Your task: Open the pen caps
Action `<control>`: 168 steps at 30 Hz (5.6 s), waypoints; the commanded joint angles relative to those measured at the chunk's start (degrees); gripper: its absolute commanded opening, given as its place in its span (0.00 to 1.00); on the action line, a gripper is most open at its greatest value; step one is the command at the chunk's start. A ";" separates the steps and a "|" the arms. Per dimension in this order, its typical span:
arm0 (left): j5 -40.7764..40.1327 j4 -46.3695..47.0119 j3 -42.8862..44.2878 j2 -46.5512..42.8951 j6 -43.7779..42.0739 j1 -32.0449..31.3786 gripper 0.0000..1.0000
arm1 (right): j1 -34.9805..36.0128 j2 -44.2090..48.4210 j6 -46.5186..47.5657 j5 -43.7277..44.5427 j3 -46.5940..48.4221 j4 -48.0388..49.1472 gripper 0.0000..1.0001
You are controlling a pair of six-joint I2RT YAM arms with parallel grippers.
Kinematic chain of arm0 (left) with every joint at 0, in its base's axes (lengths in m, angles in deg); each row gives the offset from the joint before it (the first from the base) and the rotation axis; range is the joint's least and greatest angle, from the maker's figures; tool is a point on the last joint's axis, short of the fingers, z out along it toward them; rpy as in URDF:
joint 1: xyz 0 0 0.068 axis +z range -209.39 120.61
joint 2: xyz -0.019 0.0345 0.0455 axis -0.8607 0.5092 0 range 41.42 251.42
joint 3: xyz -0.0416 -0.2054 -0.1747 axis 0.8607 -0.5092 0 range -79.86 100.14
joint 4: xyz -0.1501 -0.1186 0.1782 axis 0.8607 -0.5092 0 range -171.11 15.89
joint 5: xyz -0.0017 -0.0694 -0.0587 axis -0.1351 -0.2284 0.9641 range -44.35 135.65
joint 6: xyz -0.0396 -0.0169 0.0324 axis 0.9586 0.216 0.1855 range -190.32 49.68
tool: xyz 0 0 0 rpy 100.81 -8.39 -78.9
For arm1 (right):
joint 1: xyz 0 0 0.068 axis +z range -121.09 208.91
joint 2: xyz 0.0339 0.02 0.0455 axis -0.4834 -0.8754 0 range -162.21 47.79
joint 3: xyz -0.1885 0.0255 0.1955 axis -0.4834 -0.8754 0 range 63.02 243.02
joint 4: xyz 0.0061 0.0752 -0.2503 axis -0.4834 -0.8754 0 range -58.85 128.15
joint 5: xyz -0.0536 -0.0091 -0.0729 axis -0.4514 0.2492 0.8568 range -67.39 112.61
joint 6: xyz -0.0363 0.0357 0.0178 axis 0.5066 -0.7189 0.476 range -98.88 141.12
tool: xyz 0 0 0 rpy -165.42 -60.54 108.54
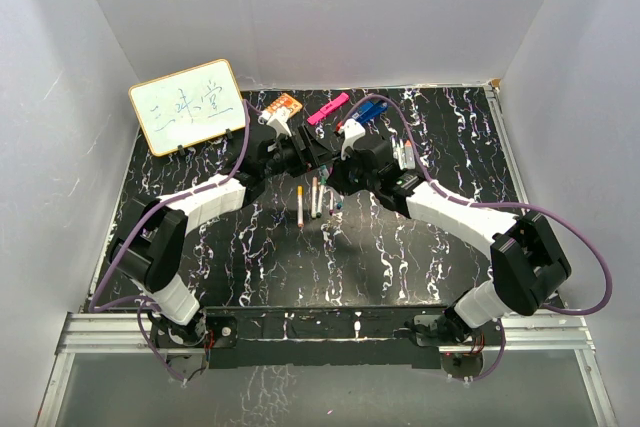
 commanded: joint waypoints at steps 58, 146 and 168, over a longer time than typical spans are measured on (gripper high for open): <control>-1.05 1.59 0.52 -1.94 1.20 -0.63 0.00 | 0.95 4.80 1.27 2.69 -1.93 6.08 0.00; -16.16 -35.73 0.89 -9.33 -21.75 16.61 0.00 | -16.42 -28.19 10.87 17.65 20.27 -3.98 0.00; -19.06 -38.42 3.98 0.39 -23.65 16.53 0.00 | -17.83 -34.86 10.73 16.08 25.22 -3.87 0.09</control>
